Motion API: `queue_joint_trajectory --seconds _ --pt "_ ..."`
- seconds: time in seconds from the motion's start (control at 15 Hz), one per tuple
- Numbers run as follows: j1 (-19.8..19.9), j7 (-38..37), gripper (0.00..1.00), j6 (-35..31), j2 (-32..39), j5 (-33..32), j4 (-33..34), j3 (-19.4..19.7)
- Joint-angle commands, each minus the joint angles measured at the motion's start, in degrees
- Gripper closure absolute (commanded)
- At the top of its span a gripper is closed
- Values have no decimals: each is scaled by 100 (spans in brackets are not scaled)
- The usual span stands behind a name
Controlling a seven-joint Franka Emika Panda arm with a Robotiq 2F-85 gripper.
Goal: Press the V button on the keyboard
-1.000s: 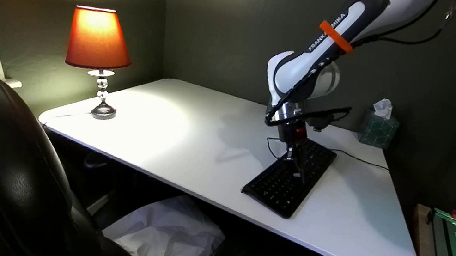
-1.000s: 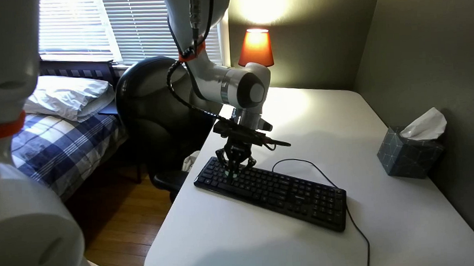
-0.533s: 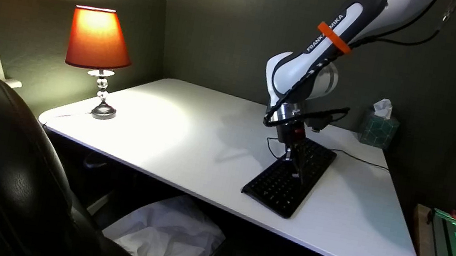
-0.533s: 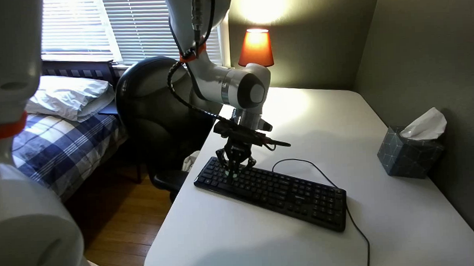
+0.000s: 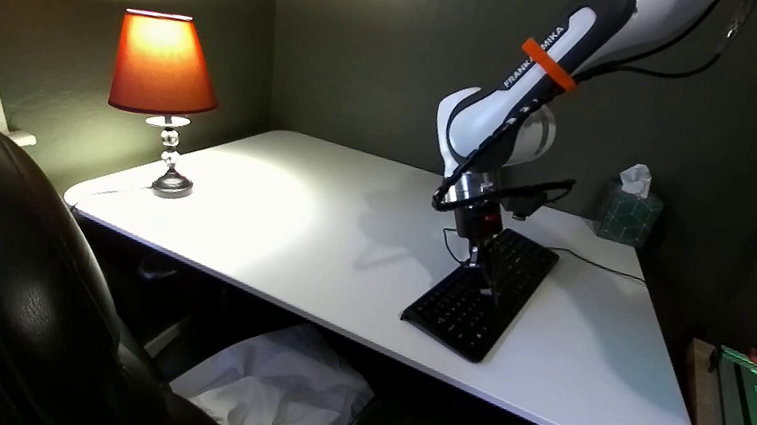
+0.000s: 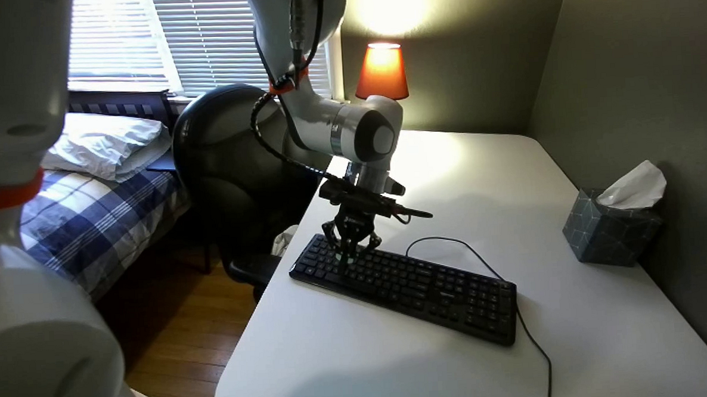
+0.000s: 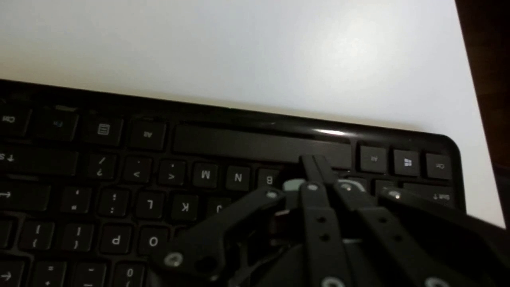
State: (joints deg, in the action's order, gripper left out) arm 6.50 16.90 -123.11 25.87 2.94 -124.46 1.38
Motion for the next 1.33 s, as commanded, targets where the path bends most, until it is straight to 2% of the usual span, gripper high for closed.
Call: queue_joint_trajectory --seconds 0.0,0.47,1.27 --pt "88 44 100 273 137 103 208 -83" --pt "100 31 100 523 250 99 381 -84" --pt "59 -47 100 470 420 26 493 -75"
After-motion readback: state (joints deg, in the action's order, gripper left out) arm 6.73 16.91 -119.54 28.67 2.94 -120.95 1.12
